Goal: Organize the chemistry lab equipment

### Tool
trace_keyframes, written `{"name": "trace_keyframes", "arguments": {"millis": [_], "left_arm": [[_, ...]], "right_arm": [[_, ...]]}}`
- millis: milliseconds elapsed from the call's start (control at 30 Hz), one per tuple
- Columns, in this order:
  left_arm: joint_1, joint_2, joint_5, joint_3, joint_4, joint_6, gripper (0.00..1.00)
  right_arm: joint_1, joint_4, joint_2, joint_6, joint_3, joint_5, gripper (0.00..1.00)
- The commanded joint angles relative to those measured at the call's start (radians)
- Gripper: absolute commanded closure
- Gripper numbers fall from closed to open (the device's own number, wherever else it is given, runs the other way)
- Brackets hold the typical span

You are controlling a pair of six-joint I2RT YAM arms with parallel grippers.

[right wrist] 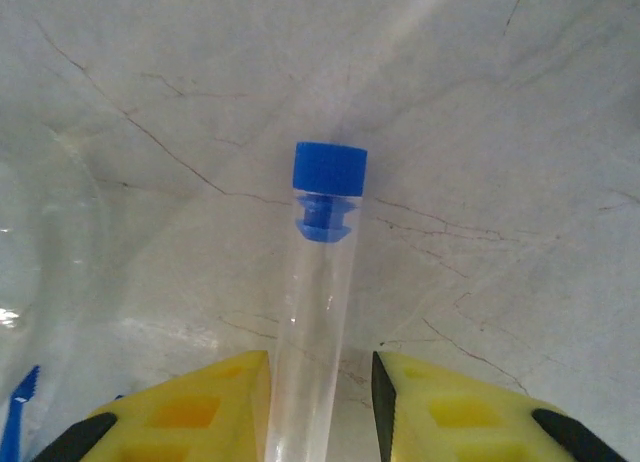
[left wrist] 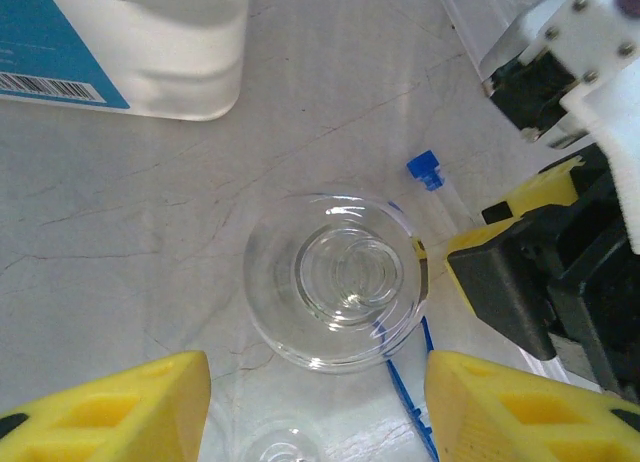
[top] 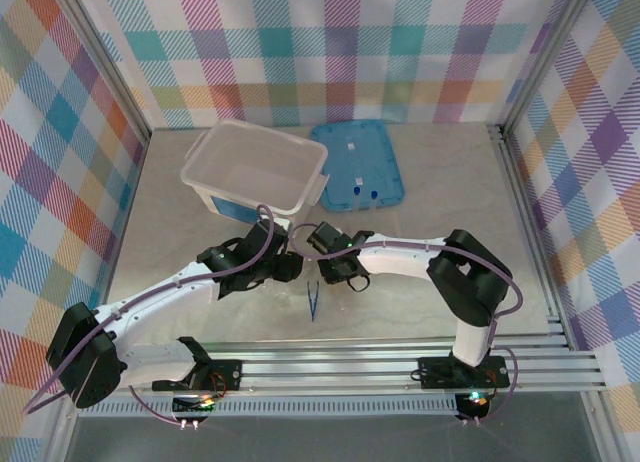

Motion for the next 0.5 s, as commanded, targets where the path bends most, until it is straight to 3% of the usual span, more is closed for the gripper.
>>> {"name": "trace_keyframes", "arguments": {"millis": [0, 267, 467], "left_arm": [[0.012, -0.019, -0.005, -0.011, -0.001, -0.009, 0.41], [0.013, -0.005, 0.005, -0.008, 0.017, -0.013, 0.41], [0.013, 0.020, 0.009, 0.012, 0.018, 0.008, 0.41]], "right_arm": [[0.005, 0.004, 0.015, 0.016, 0.012, -0.006, 0.66], [0.006, -0.018, 0.039, 0.021, 0.017, 0.017, 0.74], [0.005, -0.020, -0.031, 0.039, -0.018, 0.030, 0.77]]}}
